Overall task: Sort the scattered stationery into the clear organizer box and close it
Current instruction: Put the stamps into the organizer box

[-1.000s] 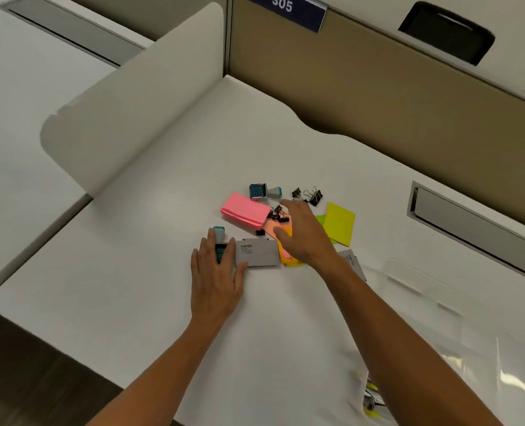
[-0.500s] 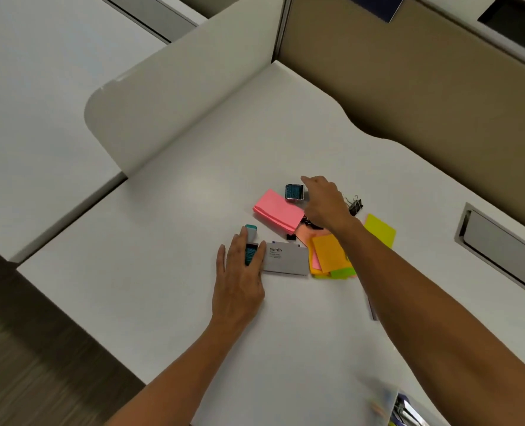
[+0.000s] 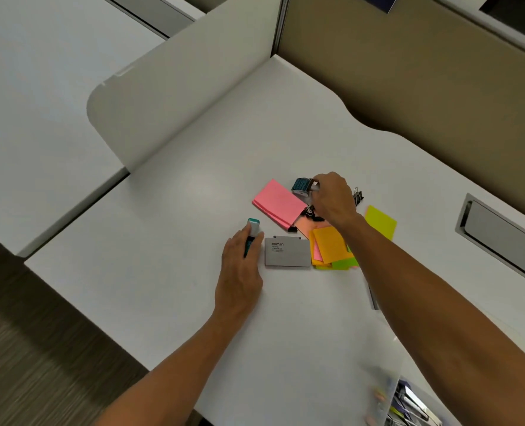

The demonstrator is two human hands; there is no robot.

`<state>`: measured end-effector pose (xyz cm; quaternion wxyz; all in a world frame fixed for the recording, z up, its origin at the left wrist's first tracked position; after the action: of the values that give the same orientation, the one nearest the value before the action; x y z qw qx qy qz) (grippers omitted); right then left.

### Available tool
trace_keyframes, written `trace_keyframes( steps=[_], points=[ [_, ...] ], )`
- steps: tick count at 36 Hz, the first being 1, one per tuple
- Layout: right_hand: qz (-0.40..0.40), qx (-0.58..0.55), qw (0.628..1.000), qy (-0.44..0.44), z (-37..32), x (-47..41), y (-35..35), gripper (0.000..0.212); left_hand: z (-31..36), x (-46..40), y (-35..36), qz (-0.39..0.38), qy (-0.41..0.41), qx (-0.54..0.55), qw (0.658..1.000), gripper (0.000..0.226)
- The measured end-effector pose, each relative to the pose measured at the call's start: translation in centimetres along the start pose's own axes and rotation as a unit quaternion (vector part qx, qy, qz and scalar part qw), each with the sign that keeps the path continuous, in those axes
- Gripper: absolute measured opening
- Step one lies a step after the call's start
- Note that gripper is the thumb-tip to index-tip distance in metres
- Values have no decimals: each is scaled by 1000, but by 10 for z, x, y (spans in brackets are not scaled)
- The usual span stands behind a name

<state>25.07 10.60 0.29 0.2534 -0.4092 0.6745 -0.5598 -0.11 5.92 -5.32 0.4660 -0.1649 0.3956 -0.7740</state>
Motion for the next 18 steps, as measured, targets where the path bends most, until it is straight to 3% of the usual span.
trace_keyframes(
  steps=[12, 18],
  points=[
    [67, -161, 984, 24, 11, 65, -37, 20, 2, -1, -9, 42, -52, 148, 987, 46],
    [73, -276, 954, 93, 39, 115, -52, 36, -1, 1, -12, 61, -30, 155, 986, 50]
  ],
)
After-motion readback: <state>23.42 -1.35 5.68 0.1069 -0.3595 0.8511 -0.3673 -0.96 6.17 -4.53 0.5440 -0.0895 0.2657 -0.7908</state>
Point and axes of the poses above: each hand's wrist, its own x-axis away from the middle knuckle, its own y-axis out of the palm, z = x × y, the point moved 2 cm from there along -x, towards the middle knuckle, and after that the axes turned 2 degrees about -y, right-handed, at the moved point
